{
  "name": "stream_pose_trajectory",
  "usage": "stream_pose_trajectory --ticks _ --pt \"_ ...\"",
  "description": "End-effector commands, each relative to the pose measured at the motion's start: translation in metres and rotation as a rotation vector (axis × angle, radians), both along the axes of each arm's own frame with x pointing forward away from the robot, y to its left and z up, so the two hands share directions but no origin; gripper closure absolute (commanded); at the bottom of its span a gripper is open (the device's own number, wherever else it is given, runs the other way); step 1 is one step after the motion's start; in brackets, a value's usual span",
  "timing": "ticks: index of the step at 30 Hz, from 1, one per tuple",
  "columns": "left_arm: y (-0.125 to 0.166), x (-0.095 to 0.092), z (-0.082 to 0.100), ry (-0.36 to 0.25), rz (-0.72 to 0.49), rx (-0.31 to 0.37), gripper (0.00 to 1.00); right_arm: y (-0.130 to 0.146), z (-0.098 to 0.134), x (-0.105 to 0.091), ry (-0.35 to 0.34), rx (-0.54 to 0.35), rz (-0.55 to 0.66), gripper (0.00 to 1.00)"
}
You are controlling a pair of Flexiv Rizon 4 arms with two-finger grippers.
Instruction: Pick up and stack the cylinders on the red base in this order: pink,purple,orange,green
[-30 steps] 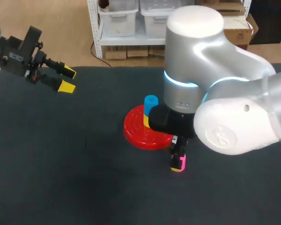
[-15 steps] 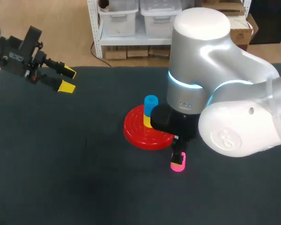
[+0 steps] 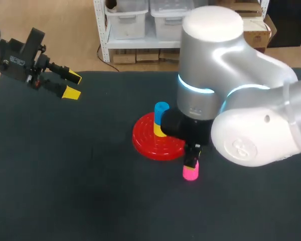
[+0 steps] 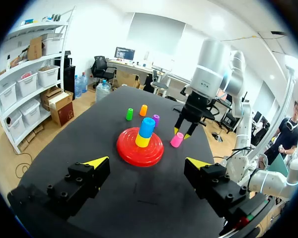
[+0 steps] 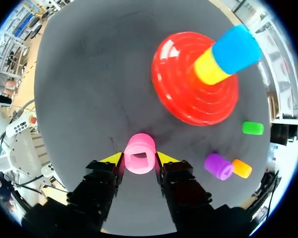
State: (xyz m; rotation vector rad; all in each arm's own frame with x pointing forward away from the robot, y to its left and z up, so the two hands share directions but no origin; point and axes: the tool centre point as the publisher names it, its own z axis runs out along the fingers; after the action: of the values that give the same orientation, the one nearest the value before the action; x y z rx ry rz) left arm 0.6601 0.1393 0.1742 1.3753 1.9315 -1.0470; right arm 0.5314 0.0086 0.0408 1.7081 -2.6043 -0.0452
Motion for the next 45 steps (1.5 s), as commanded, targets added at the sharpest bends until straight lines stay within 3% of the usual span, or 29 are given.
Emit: stream_pose_trajectory --ticks 1,5,10,15,21,30,39,45 --pt "0.001 0.002 -0.001 0.001 -0.005 -0.002 0.00 -0.010 0.041 0.009 -0.051 -0.021 -0.037 1.00" --pt "0.001 0.002 -0.001 0.001 -0.005 -0.002 0.00 -0.016 0.084 0.036 -0.085 -0.050 -0.033 1.00" --pt "0.001 0.002 -0.001 0.001 -0.005 -0.002 0.00 -0.010 0.116 0.072 -0.070 -0.029 0.002 1.00" --pt "0.001 0.002 -0.001 0.001 -0.005 -0.002 0.00 0.009 0.129 0.104 -0.029 0.036 0.071 1.00" --pt "0.001 0.002 -0.001 0.001 -0.005 -0.002 0.00 0.031 0.126 0.133 0.023 0.002 0.139 1.00" --pt "0.001 0.002 -0.001 0.001 -0.005 -0.002 0.00 0.055 0.133 0.139 0.019 -0.018 0.216 1.00" --pt "0.001 0.002 -0.001 0.001 -0.005 -0.002 0.00 0.052 0.122 0.124 0.013 -0.009 0.215 1.00" --pt "0.001 0.002 -0.001 0.001 -0.005 -0.002 0.00 0.055 0.119 0.130 0.012 -0.001 0.210 1.00"
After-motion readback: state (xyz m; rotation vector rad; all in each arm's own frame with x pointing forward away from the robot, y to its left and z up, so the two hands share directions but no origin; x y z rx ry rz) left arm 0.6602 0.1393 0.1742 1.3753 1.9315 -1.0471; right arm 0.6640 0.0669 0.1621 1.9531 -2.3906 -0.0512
